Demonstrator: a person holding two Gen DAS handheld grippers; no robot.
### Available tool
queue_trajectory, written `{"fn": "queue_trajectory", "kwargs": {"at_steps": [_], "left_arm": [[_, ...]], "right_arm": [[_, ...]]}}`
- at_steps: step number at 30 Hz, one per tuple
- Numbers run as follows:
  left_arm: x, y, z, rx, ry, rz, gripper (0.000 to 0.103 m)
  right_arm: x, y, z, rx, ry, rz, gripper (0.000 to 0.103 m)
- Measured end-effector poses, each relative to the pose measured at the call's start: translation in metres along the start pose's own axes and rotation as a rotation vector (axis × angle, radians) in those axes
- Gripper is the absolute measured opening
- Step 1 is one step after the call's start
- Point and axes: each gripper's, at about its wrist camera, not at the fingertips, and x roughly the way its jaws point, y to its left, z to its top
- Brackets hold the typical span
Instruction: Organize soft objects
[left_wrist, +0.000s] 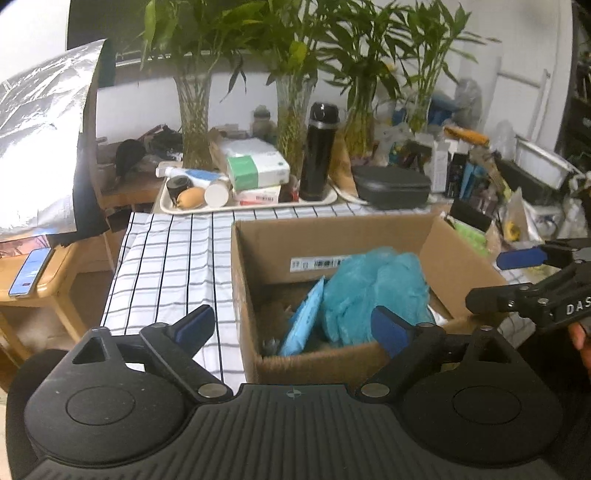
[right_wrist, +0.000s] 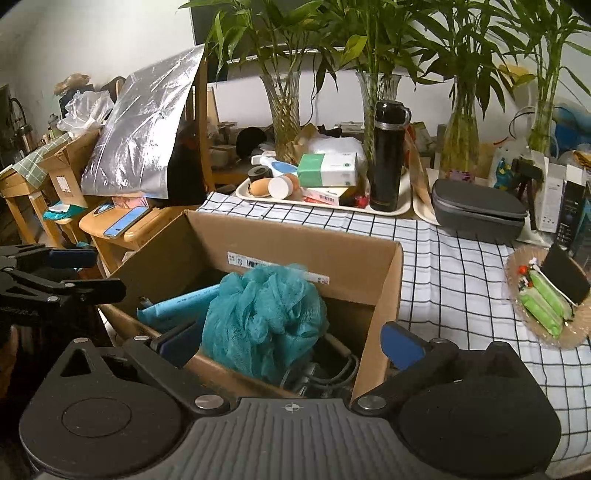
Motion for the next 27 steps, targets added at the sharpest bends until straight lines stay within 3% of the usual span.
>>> {"fn": "queue_trajectory", "kwargs": {"at_steps": [9, 19, 27], "left_arm": [[-0.004, 0.0, -0.007, -0.004, 0.049, -0.024, 0.103], [-0.001, -0.004, -0.006, 0.028, 0.093, 0.017, 0.103], [0.004, -0.004, -0.008, 0.043, 0.131, 0.056, 0.103]], "right_arm": [[-0.004, 0.012, -0.009, 0.031, 0.034, -0.056, 0.103], [0.0, 0.024, -0.009, 0.026, 0.109, -0.238, 0.103], [-0.001, 0.022, -0.012, 0.035, 0.149, -0.275, 0.103]]}}
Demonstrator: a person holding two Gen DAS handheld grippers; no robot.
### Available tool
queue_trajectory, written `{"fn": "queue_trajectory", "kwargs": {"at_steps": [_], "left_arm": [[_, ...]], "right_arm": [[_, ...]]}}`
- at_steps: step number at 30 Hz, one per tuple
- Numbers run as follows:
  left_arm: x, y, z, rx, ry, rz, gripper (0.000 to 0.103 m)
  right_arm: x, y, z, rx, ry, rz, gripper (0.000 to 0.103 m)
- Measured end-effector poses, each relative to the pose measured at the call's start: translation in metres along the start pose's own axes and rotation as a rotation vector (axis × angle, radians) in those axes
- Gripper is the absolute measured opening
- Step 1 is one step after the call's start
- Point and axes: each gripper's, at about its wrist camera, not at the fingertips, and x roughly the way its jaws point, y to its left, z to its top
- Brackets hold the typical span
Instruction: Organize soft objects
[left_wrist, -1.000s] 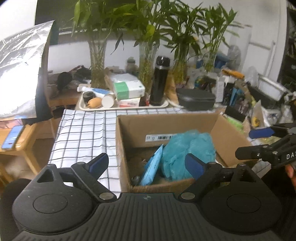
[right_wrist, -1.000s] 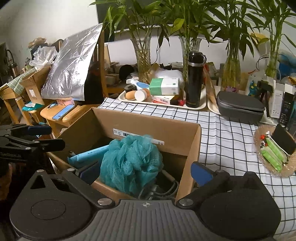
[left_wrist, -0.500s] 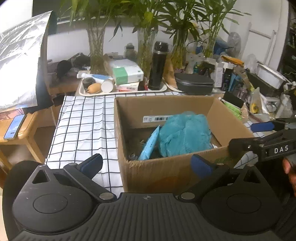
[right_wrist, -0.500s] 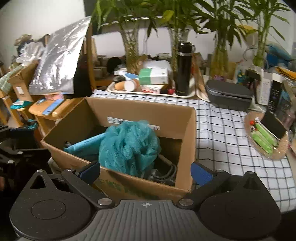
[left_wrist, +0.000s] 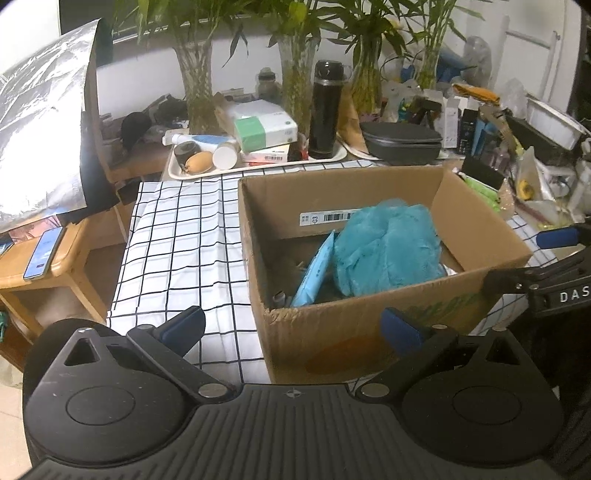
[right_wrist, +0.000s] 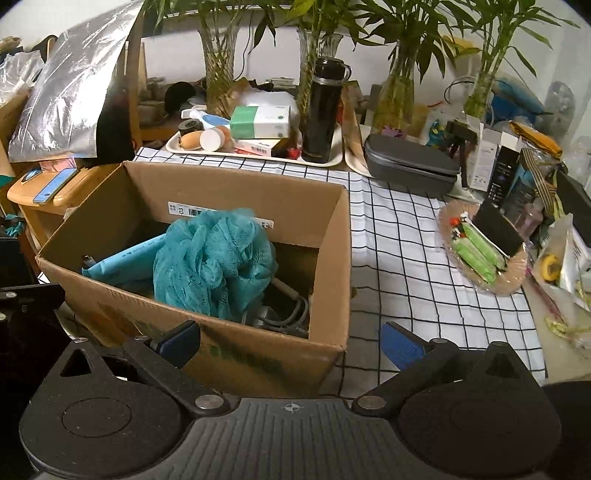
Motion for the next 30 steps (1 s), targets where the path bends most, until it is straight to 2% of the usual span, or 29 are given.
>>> {"fn": "queue_trajectory", "kwargs": {"at_steps": [18, 30], "left_arm": [[-0.0011, 0.0019, 0.0026, 0.0, 0.0, -0.009, 0.103], [-0.0023, 0.0026, 0.0068, -0.005, 0.012, 0.026, 0.103]], "right_arm": [[-0.0042, 0.0034, -0.0009, -0.016, -0.01, 0.0, 0.103], [-0.0056, 0.003, -0.0021, -0.014, -0.012, 0.005, 0.103]]}}
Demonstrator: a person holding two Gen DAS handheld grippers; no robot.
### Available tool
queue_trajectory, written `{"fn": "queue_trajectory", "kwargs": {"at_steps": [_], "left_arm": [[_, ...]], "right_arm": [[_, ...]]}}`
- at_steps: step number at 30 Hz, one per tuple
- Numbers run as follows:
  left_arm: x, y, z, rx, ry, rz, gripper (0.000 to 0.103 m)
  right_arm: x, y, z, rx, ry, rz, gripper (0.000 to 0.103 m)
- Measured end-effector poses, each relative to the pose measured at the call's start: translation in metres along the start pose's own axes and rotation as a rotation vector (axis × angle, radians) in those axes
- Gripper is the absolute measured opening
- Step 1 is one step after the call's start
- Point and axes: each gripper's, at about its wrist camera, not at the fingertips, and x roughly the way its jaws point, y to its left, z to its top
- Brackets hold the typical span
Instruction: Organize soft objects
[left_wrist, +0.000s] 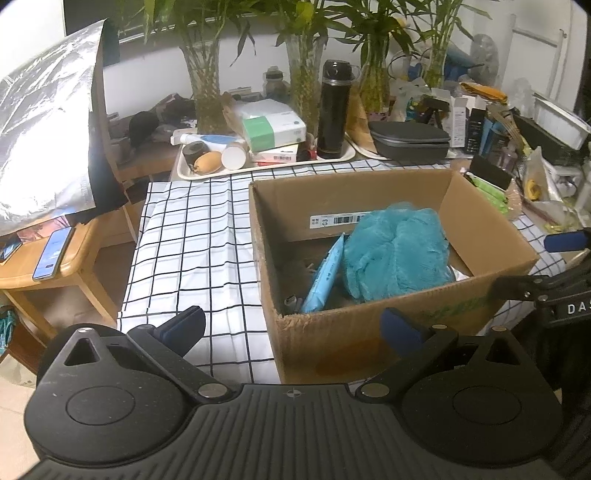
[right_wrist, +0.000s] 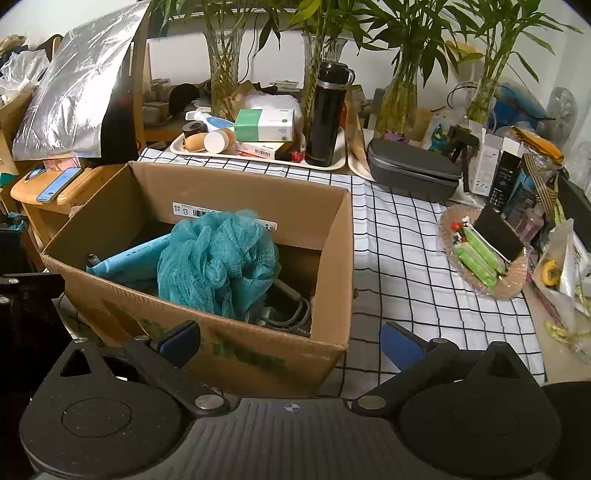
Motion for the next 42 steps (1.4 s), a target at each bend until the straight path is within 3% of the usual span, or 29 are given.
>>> {"fn": "queue_trajectory", "kwargs": {"at_steps": [42], "left_arm": [[0.002, -0.0045, 0.0051, -0.011, 0.027, 0.024, 0.103]], "right_arm": [[0.0016, -0.0069, 0.0011, 0.049, -0.003, 0.017, 0.103]]}}
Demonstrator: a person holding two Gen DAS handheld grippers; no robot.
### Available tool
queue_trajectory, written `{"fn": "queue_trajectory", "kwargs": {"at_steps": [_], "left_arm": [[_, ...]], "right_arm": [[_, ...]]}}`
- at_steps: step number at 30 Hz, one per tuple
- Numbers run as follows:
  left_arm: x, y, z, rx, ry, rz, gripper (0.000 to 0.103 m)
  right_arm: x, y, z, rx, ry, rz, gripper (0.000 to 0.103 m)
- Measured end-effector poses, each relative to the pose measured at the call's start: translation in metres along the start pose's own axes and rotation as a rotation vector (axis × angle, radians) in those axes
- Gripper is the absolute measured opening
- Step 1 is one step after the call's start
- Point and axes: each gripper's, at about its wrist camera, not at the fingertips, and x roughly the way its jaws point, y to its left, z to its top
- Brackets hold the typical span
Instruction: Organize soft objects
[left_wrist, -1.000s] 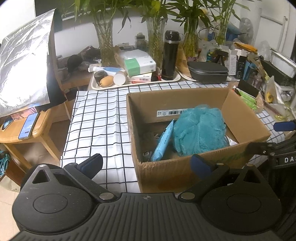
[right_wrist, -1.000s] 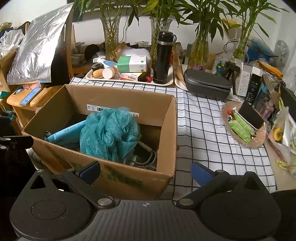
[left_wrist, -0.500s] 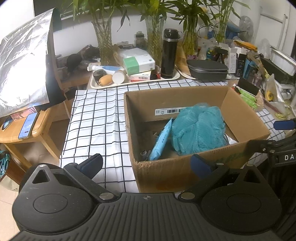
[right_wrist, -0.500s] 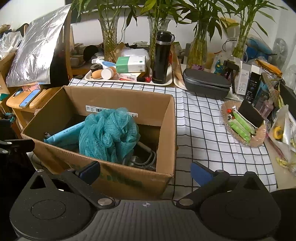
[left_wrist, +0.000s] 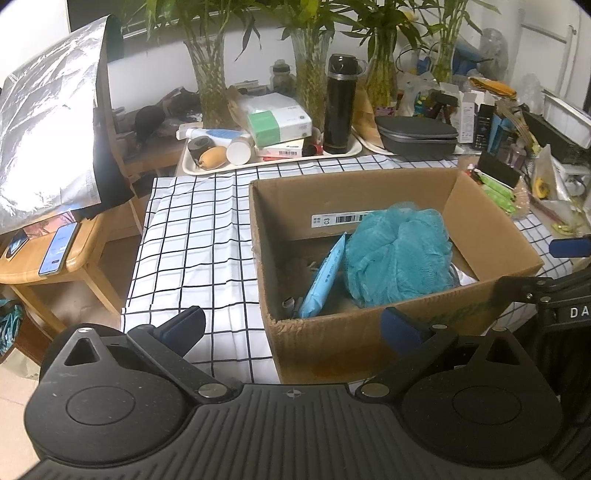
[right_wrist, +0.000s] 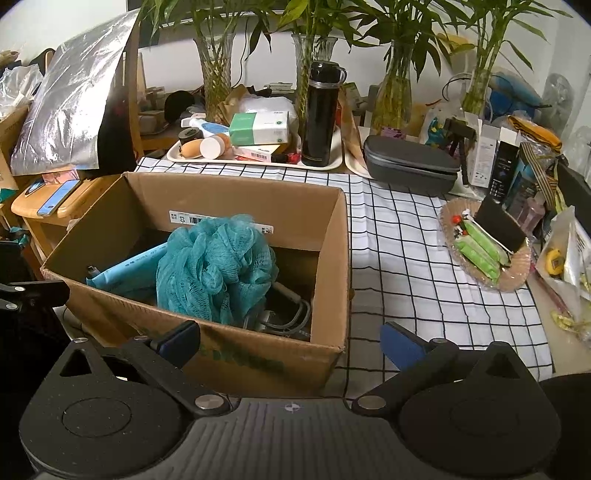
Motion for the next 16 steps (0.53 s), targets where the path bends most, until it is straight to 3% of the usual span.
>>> {"fn": "queue_trajectory", "kwargs": {"at_steps": [16], "left_arm": [[0.0, 0.0006, -0.0025, -0.003, -0.011, -0.012, 0.103]], "right_arm": [[0.0005, -0.0001, -0.0001, 0.001, 0.004, -0.004, 0.103]]}}
